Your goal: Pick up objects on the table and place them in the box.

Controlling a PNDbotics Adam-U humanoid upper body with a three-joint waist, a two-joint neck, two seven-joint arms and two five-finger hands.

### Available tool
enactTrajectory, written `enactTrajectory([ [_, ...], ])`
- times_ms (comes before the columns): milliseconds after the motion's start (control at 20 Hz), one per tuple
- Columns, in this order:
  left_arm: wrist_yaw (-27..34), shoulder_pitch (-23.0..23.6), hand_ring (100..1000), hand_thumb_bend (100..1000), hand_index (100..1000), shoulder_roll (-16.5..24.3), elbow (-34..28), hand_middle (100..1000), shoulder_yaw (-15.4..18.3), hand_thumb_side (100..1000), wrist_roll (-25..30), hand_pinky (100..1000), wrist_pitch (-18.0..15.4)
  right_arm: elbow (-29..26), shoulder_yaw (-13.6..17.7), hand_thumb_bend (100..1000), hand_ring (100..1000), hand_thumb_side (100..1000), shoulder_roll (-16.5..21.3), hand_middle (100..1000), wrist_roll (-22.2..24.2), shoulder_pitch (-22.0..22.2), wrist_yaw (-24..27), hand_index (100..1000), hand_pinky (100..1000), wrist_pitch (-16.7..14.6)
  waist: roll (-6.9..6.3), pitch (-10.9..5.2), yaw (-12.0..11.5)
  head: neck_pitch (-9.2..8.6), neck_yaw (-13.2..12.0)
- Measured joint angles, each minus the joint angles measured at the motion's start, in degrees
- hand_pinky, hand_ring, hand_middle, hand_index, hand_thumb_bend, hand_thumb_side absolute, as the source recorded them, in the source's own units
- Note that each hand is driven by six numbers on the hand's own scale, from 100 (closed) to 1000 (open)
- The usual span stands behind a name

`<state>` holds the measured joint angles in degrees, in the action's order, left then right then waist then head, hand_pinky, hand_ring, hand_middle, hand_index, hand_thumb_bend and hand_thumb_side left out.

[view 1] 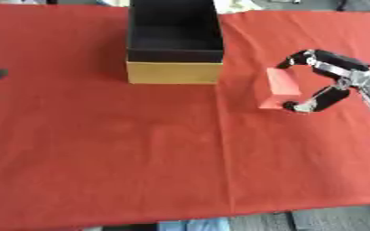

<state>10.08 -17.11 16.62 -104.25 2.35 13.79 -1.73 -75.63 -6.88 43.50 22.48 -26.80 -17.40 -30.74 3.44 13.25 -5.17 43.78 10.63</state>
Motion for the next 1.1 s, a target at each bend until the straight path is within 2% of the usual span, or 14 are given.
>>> enactTrajectory([
  [550, 0.18, 0.07, 995, 100, 937, 0.0, 0.02, 938, -0.43, 345, 0.51, 882, 0.02, -1.5, 1.95, 356, 773, 100, 1.32, 376, -1.39, -5.39, 2.48, 573, 890, 0.51, 0.16, -0.91, -0.35, 0.0, -0.01],
  [850, 0.51, 0.06, 995, 100, 937, 0.0, 0.03, 938, -1.17, 341, 1.47, 882, 0.0, 0.48, 1.96, 356, 771, 100, 0.95, 376, -1.4, -9.99, 2.59, 574, 888, 0.48, 0.14, -1.1, -1.26, 0.0, 0.18],
  [1100, 0.7, -0.11, 994, 100, 936, -0.01, 0.04, 937, -1.76, 333, 2.27, 881, -0.11, 3.79, 2.29, 349, 767, 100, -0.91, 377, -1.52, -14.29, 2.15, 578, 879, 0.42, -0.01, -1.29, -2.17, 0.0, 0.88],
])
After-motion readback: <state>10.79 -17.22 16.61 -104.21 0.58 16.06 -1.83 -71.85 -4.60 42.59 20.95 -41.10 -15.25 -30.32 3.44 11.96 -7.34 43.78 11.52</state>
